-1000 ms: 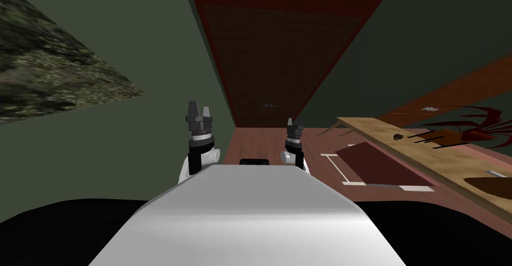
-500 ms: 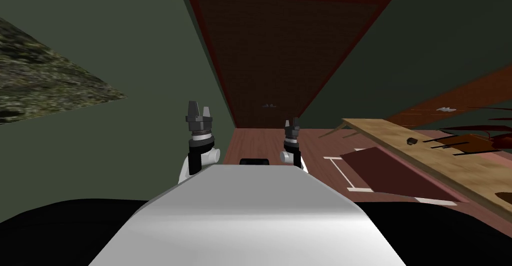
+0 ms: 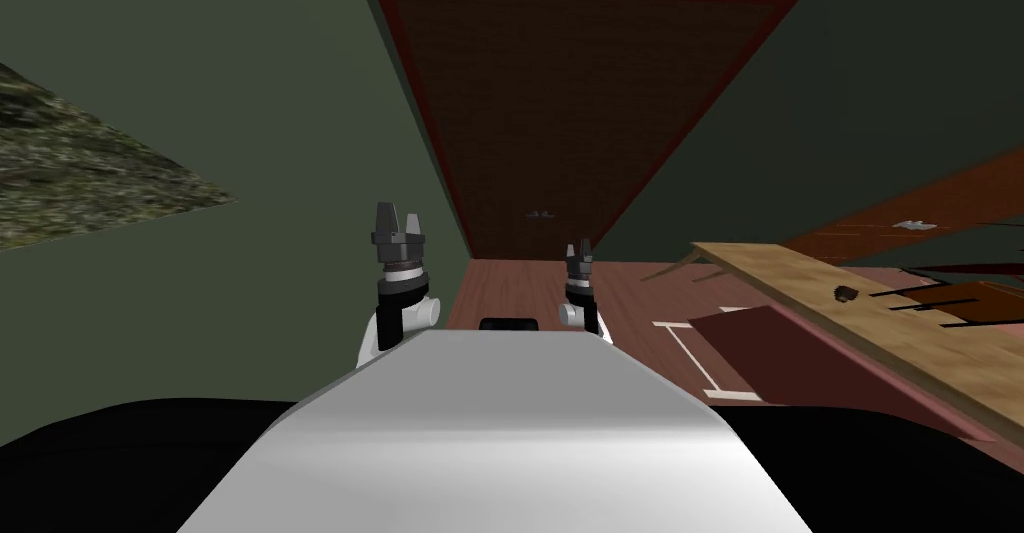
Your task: Pull the door open
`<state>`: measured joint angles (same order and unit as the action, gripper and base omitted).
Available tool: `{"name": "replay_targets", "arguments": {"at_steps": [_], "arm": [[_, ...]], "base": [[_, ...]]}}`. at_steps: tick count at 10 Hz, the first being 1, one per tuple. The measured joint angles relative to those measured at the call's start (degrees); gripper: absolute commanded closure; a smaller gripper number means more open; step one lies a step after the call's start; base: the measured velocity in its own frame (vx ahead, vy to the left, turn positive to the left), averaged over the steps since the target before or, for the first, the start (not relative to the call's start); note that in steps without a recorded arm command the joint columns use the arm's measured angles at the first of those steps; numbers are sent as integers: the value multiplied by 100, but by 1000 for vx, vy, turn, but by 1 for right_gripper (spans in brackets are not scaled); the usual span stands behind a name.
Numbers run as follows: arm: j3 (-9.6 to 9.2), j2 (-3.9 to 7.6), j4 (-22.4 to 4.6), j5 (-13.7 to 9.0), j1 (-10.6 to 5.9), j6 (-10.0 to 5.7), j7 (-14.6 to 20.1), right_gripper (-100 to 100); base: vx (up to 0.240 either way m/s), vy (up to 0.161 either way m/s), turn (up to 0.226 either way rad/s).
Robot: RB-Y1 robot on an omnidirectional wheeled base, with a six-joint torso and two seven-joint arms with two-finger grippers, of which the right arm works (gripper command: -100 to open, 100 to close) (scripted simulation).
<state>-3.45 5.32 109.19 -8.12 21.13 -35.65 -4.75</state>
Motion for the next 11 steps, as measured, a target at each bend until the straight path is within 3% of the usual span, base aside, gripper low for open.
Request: {"name": "replay_targets", "arguments": {"at_steps": [11], "arm": [[-5, 327, -1655, -182, -562, -348, 311, -100]], "base": [[98, -19, 33]]}}
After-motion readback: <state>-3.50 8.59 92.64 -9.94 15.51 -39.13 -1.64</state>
